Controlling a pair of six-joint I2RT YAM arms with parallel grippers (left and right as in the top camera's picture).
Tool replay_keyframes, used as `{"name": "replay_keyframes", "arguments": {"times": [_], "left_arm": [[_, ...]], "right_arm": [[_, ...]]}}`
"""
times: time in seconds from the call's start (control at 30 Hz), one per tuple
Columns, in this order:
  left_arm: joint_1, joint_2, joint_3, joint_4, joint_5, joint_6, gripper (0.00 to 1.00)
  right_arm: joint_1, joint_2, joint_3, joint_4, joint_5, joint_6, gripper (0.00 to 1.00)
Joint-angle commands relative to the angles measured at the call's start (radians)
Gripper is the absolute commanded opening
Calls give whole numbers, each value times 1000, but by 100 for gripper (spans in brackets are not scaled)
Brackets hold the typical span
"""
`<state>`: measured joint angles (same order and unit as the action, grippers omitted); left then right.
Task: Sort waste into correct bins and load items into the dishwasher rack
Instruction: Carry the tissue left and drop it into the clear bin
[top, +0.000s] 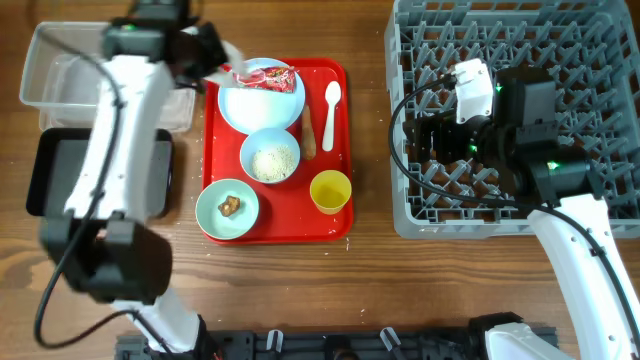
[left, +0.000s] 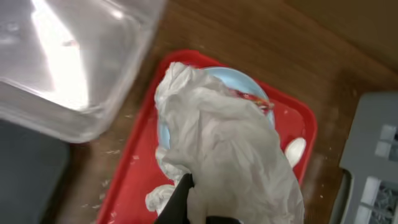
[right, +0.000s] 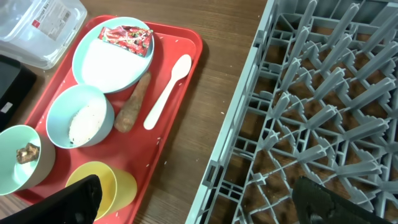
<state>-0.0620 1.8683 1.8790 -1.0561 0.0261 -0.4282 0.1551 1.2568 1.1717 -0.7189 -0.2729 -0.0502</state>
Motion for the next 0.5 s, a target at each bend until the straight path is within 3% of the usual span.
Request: {"name": "replay_keyframes", "arguments": {"times": [0.0, 0.13, 0.23, 0.37, 0.47], "left_arm": [[136, -17, 3, -66, -29, 5, 4], [282, -3, 2, -175, -29, -3, 4], [358, -2, -31, -229, -97, -100, 4], [441, -2, -138, -217, -106, -188, 4], [458, -2, -161, -105, -106, -178, 4]], "right_arm": [[1, 7, 18, 0, -21, 8, 100], [1, 7, 18, 0, -21, 9, 100], [1, 7, 18, -1, -21, 9, 100], [1, 7, 18, 0, -21, 9, 100], [1, 8, 18, 7, -21, 9, 100]]}}
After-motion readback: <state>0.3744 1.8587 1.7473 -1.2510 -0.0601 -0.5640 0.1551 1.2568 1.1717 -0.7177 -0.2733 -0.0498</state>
